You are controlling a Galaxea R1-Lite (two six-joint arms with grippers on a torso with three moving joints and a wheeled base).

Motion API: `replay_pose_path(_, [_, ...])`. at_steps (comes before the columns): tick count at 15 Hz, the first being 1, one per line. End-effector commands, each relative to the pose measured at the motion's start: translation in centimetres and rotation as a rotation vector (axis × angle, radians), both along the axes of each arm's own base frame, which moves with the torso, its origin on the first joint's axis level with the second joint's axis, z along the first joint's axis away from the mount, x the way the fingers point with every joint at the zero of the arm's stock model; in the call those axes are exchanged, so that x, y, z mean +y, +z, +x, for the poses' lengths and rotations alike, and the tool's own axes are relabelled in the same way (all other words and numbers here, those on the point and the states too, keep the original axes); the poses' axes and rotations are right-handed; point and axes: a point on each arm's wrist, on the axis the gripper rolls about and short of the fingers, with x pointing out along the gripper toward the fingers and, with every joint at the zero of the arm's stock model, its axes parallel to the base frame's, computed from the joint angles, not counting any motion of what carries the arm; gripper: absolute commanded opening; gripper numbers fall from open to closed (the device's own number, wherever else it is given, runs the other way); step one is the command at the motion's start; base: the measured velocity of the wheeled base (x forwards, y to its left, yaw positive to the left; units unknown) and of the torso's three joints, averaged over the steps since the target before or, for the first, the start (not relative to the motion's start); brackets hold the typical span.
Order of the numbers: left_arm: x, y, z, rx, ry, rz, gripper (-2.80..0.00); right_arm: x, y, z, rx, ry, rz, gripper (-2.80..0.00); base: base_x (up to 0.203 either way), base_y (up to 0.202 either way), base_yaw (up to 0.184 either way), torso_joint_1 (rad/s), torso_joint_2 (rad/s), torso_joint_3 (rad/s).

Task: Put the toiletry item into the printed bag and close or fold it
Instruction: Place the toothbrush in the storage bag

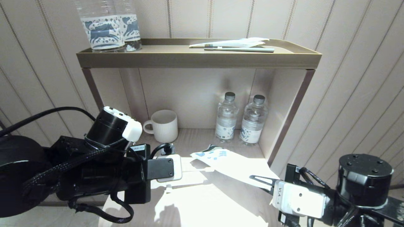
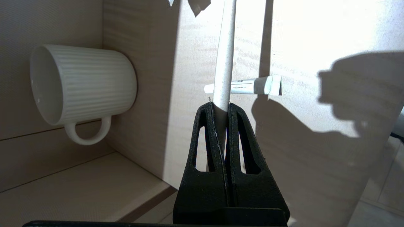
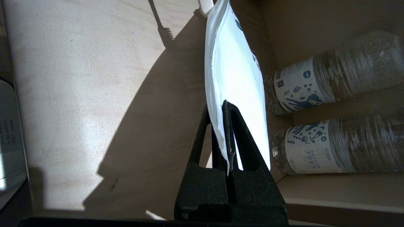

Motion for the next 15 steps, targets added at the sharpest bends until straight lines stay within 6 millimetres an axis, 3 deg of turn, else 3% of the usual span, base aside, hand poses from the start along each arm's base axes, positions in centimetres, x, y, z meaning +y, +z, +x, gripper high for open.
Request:
replay_pose_path(1, [-0.2,-0.4,0.3,0.009,-0.003,0.013,-2.8,0.0,0.1,0.0,-0.01,0.005,-0.002,-2.8,0.0,0.0,0.0,0.0,0.0,0.0])
replay_pose_path(7, [0.3,1.0,-0.3,-0.027,-0.003,-0.018,-2.8,0.0,-0.2,0.0,-0.002,0.004,-0.008,-2.8,0.0,0.0,0.0,0.0,0.0,0.0])
replay_pose_path(15, [0.1,0.8,-0.1,-0.026,-0.004,-0.016,-2.8,0.0,-0.3,0.0,0.002,0.005,-0.011,-2.8,0.0,0.0,0.0,0.0,0.0,0.0])
